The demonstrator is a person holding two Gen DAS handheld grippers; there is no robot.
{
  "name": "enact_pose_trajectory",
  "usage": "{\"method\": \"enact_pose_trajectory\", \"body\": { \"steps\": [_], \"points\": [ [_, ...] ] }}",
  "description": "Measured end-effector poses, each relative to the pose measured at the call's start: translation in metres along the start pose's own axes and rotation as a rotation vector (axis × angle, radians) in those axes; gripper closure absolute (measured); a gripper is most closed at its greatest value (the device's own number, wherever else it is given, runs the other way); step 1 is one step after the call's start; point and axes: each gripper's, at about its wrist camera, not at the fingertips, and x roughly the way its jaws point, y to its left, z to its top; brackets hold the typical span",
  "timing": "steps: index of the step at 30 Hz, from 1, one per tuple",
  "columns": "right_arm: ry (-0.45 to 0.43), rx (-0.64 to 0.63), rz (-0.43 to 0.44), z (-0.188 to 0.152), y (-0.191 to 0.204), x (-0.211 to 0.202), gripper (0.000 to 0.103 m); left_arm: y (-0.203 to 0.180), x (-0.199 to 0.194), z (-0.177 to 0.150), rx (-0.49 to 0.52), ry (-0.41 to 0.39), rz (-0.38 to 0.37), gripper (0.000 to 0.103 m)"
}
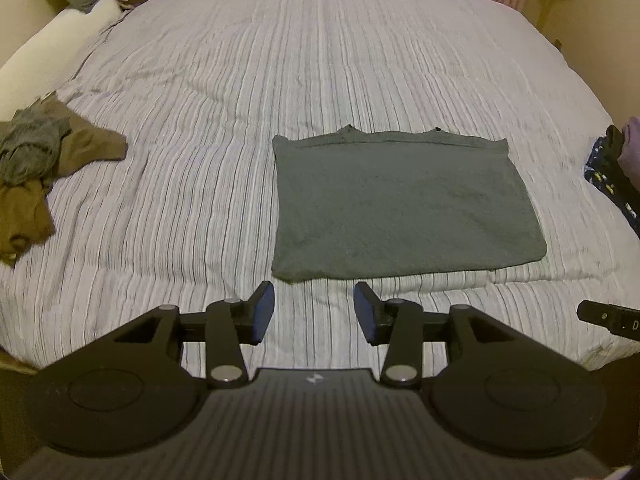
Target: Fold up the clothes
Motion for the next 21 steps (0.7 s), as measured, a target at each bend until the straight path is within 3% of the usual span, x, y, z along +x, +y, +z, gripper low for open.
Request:
{"method": "enact_pose_trajectory", "body": {
  "steps": [12, 21],
  "points": [
    [0.054, 0.029, -0.061, 0.001, 0.037, 0.015, 0.044, 0.024, 0.019, 0.023, 0.057, 0.036, -0.059, 0.062],
    [0.082, 0.036, -0.08, -0.005, 0.06, 0.029, 0.044, 0.043, 0.033, 0.026, 0.074, 0.07, -0.058, 0.062]
  ]
}}
